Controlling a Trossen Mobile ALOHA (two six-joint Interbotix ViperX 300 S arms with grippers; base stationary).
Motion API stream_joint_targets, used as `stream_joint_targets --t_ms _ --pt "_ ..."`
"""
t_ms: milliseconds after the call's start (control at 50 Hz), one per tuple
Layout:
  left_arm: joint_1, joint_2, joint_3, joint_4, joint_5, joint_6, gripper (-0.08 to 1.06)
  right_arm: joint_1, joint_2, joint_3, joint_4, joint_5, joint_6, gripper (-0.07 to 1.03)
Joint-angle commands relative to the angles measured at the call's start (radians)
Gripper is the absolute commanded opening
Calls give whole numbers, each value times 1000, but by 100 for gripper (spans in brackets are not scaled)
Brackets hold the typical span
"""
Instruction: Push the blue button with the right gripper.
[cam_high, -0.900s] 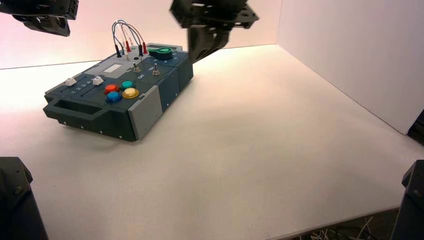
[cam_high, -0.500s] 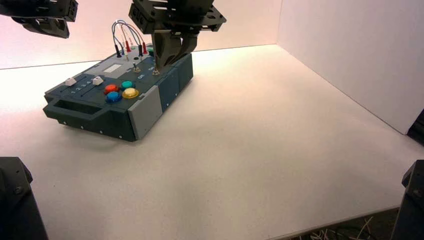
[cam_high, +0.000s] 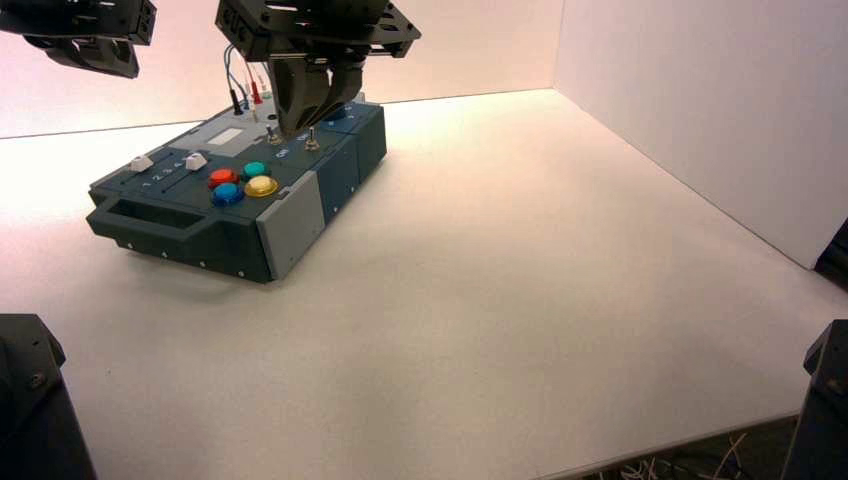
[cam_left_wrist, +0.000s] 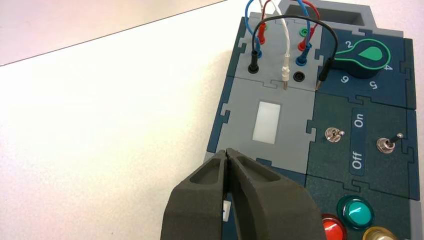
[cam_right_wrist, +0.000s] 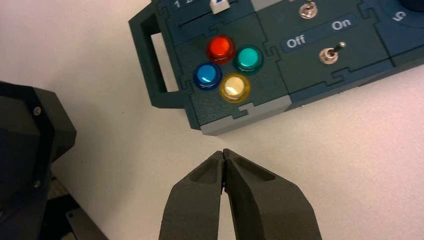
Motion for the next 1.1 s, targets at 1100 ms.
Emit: stream_joint_targets --t_ms 1100 --pt "44 11 11 -12 -66 -15 -3 67 212 -301 21 58 -9 -2"
